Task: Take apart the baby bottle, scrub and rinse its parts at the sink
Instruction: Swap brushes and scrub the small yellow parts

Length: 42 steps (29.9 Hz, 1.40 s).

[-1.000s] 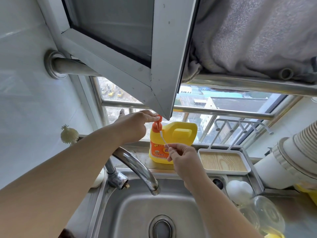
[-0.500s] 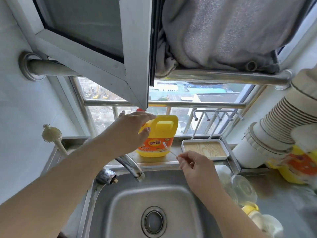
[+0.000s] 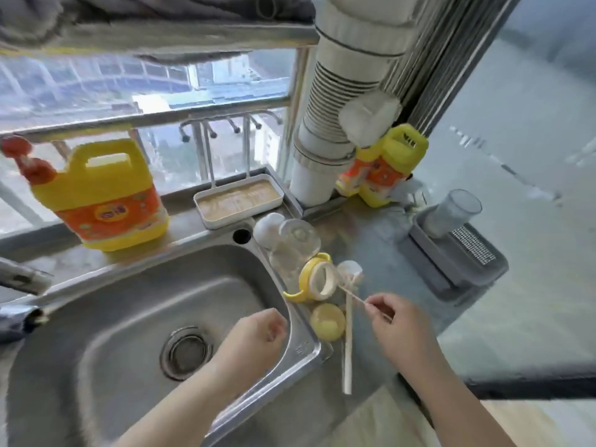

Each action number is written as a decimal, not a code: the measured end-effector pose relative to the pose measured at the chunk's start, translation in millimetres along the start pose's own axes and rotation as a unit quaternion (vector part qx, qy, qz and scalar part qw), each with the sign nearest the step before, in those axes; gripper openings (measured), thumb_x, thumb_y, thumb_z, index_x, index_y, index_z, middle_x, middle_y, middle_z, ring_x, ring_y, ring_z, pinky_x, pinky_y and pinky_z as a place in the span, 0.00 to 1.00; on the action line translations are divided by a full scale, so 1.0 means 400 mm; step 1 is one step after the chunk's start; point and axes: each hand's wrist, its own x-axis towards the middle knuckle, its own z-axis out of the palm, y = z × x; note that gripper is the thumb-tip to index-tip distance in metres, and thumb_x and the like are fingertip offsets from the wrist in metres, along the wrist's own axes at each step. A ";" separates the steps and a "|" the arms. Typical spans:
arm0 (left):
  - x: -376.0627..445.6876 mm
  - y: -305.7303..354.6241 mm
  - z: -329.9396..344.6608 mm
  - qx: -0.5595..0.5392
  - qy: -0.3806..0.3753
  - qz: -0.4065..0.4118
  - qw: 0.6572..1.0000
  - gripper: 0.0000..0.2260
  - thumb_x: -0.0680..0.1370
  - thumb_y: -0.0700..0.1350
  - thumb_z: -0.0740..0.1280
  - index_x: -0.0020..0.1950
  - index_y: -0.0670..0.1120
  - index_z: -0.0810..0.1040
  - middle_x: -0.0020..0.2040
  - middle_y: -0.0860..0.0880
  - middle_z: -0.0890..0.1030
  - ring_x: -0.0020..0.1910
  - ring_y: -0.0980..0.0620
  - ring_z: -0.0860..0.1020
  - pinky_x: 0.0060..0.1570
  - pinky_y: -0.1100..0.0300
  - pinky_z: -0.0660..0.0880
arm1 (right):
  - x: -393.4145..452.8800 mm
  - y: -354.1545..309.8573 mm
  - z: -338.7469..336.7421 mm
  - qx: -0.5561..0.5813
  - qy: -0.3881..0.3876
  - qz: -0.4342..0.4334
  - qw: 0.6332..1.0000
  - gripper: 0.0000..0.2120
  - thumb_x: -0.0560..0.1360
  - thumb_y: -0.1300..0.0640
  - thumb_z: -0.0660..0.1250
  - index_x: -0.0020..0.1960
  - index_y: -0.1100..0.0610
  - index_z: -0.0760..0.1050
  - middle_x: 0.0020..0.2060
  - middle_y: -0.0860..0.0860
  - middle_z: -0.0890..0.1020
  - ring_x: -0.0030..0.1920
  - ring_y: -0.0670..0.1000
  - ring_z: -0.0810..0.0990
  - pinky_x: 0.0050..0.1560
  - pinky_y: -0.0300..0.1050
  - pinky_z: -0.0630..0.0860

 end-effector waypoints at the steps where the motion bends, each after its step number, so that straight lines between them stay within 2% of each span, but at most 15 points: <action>1: 0.007 0.013 0.039 0.002 0.003 -0.011 1.000 0.03 0.74 0.43 0.64 0.44 0.51 0.76 0.41 0.54 0.79 0.41 0.53 0.76 0.41 0.64 0.70 | 0.001 0.035 -0.012 -0.003 -0.007 0.007 1.000 0.05 0.75 0.59 0.66 0.41 0.52 0.77 0.33 0.42 0.78 0.36 0.40 0.77 0.35 0.28 0.68; 7: 0.070 0.070 0.194 0.030 0.024 0.021 0.999 0.15 0.72 0.42 0.69 0.58 0.47 0.76 0.53 0.52 0.71 0.51 0.53 0.70 0.41 0.72 0.62 | 0.031 0.172 -0.028 -0.015 -0.071 0.021 0.997 0.07 0.75 0.58 0.66 0.40 0.49 0.75 0.35 0.43 0.79 0.37 0.36 0.75 0.38 0.25 0.69; 9: 0.088 0.069 0.233 0.016 0.039 0.022 0.999 0.15 0.69 0.39 0.71 0.56 0.46 0.79 0.52 0.51 0.70 0.48 0.52 0.71 0.39 0.76 0.63 | 0.041 0.197 -0.027 -0.007 -0.093 0.023 0.995 0.06 0.76 0.57 0.66 0.40 0.49 0.75 0.36 0.43 0.80 0.37 0.36 0.75 0.37 0.25 0.69; 12: 0.107 0.049 0.276 0.004 0.091 0.022 0.996 0.14 0.64 0.34 0.75 0.47 0.45 0.82 0.46 0.51 0.73 0.44 0.49 0.74 0.41 0.70 0.69 | 0.050 0.224 -0.018 0.007 -0.130 0.017 0.991 0.06 0.76 0.56 0.65 0.41 0.47 0.75 0.37 0.43 0.81 0.38 0.36 0.76 0.37 0.25 0.68; 14: 0.109 0.040 0.290 0.007 0.127 0.050 0.991 0.15 0.61 0.31 0.76 0.44 0.45 0.82 0.44 0.50 0.74 0.41 0.51 0.75 0.41 0.72 0.70 | 0.052 0.235 -0.013 0.016 -0.145 0.007 0.989 0.08 0.76 0.56 0.66 0.40 0.46 0.75 0.36 0.42 0.80 0.39 0.35 0.77 0.39 0.25 0.69; 17: 0.100 0.042 0.299 0.023 0.153 0.076 0.985 0.14 0.59 0.32 0.78 0.41 0.45 0.82 0.47 0.51 0.72 0.46 0.53 0.70 0.44 0.77 0.66 | 0.060 0.242 -0.009 0.024 -0.166 0.009 0.986 0.07 0.75 0.55 0.66 0.39 0.45 0.75 0.35 0.42 0.80 0.40 0.34 0.76 0.39 0.27 0.69; 20: 0.095 0.039 0.322 0.010 0.153 0.042 0.987 0.14 0.64 0.34 0.76 0.46 0.46 0.82 0.54 0.51 0.69 0.51 0.46 0.71 0.49 0.69 0.65 | 0.075 0.246 -0.002 0.049 -0.180 0.013 0.982 0.07 0.75 0.57 0.66 0.40 0.48 0.78 0.36 0.45 0.81 0.39 0.39 0.77 0.40 0.30 0.71; 23: 0.091 0.043 0.332 -0.003 0.136 0.017 0.991 0.12 0.69 0.35 0.72 0.51 0.45 0.80 0.58 0.52 0.65 0.57 0.46 0.69 0.55 0.65 0.63 | 0.087 0.245 0.006 0.072 -0.179 0.016 0.981 0.07 0.75 0.58 0.66 0.40 0.49 0.78 0.34 0.45 0.81 0.38 0.39 0.77 0.39 0.30 0.70; 26: 0.077 0.056 0.319 -0.100 0.128 -0.026 0.986 0.09 0.74 0.37 0.69 0.50 0.50 0.77 0.58 0.57 0.64 0.59 0.51 0.68 0.56 0.71 0.63 | 0.092 0.234 0.022 0.078 -0.191 0.016 0.978 0.08 0.75 0.58 0.67 0.39 0.47 0.77 0.33 0.44 0.81 0.38 0.38 0.77 0.39 0.31 0.71; 30: 0.058 0.072 0.287 -0.302 0.133 -0.103 0.938 0.06 0.76 0.39 0.67 0.49 0.50 0.76 0.60 0.56 0.66 0.58 0.53 0.73 0.50 0.57 0.78 | 0.093 0.208 0.049 0.081 -0.210 0.013 0.974 0.08 0.75 0.56 0.66 0.40 0.45 0.77 0.34 0.43 0.80 0.37 0.36 0.76 0.38 0.30 0.70; 32: 0.050 0.067 0.273 -0.373 0.150 -0.132 0.906 0.06 0.76 0.38 0.66 0.50 0.49 0.75 0.62 0.50 0.66 0.56 0.47 0.75 0.42 0.57 0.80 | 0.088 0.191 0.059 0.089 -0.214 0.007 0.973 0.08 0.75 0.56 0.67 0.39 0.45 0.77 0.34 0.43 0.80 0.37 0.36 0.76 0.38 0.29 0.71; 34: 0.038 0.059 0.254 -0.433 0.154 -0.154 0.875 0.06 0.77 0.39 0.66 0.50 0.49 0.75 0.63 0.44 0.69 0.54 0.40 0.77 0.36 0.64 0.77 | 0.082 0.169 0.067 0.099 -0.220 0.003 0.971 0.09 0.75 0.57 0.67 0.39 0.45 0.76 0.33 0.42 0.80 0.37 0.38 0.76 0.38 0.28 0.71; 36: 0.025 0.053 0.227 -0.466 0.151 -0.166 0.856 0.05 0.76 0.39 0.68 0.50 0.47 0.75 0.63 0.42 0.72 0.51 0.39 0.79 0.37 0.63 0.78 | 0.077 0.143 0.071 0.108 -0.227 -0.006 0.968 0.10 0.75 0.57 0.67 0.38 0.44 0.76 0.32 0.40 0.80 0.37 0.38 0.77 0.38 0.28 0.71; 39: 0.004 0.030 0.171 -0.436 0.179 -0.154 0.868 0.07 0.72 0.38 0.73 0.46 0.43 0.77 0.63 0.47 0.74 0.52 0.43 0.78 0.45 0.54 0.79 | 0.073 0.088 0.075 0.104 -0.250 -0.053 0.961 0.09 0.75 0.58 0.67 0.39 0.46 0.77 0.34 0.37 0.80 0.37 0.37 0.77 0.38 0.28 0.70; 42: -0.025 0.006 0.095 -0.334 0.199 -0.124 0.913 0.07 0.70 0.38 0.75 0.44 0.44 0.79 0.58 0.52 0.76 0.49 0.58 0.76 0.47 0.67 0.74 | 0.069 0.014 0.081 0.080 -0.265 -0.123 0.953 0.08 0.75 0.58 0.67 0.40 0.46 0.78 0.34 0.42 0.81 0.37 0.40 0.77 0.38 0.30 0.71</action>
